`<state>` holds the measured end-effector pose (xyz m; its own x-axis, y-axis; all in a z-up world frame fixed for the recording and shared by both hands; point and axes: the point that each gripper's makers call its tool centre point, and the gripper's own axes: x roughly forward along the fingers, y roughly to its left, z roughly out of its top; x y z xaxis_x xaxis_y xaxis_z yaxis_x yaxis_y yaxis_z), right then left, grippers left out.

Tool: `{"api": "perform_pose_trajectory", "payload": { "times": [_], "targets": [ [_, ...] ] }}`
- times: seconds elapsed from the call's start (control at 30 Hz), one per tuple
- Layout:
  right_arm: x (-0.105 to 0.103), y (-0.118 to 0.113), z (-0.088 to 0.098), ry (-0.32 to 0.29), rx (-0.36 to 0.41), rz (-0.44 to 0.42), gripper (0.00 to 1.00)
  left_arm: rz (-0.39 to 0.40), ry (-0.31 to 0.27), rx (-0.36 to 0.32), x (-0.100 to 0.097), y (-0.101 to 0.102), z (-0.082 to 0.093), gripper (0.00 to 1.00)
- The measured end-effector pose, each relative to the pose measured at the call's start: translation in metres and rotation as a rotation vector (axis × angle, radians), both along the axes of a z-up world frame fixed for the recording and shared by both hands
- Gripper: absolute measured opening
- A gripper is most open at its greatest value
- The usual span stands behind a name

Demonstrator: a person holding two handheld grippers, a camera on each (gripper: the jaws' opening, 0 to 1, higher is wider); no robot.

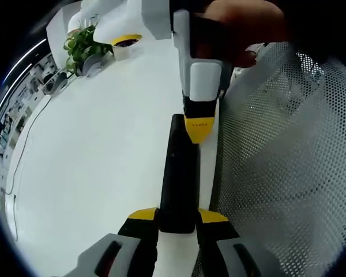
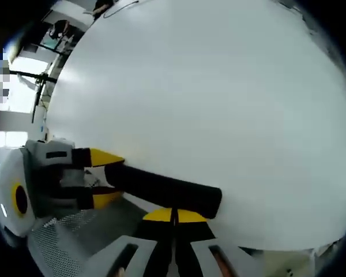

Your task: Press the specified remote control buttons in sequence, fully releasing each button before pressing the next.

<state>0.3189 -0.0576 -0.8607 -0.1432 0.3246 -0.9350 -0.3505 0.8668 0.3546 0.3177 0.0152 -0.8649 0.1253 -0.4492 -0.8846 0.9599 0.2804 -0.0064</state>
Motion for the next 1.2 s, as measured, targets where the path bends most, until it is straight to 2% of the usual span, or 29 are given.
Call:
{"api": "perform_pose_trajectory", "payload": {
  "times": [0.3,0.47,0.83,0.93,1.03,1.2],
  "targets": [
    [0.0,0.0,-0.001,0.0,0.009,-0.003,0.0,0.002,-0.002,-0.004,0.0,0.0,0.0,0.26],
    [0.0,0.0,0.0,0.014,0.027,-0.037,0.0,0.0,-0.004,-0.008,0.0,0.0,0.001,0.26],
    [-0.002,0.002,0.002,-0.026,0.016,0.026,0.0,0.002,-0.012,-0.025,0.0,0.0,0.001,0.26],
    [0.001,0.002,0.006,-0.031,0.029,0.007,0.0,0.004,-0.013,-0.029,0.0,0.0,0.001,0.26],
    [0.01,0.006,0.013,-0.054,0.087,-0.064,0.0,0.007,-0.014,-0.032,0.0,0.0,0.001,0.26],
    [0.018,0.002,0.015,-0.096,0.082,-0.086,0.0,0.011,-0.015,-0.032,-0.001,-0.001,0.001,0.26]
  ]
}}
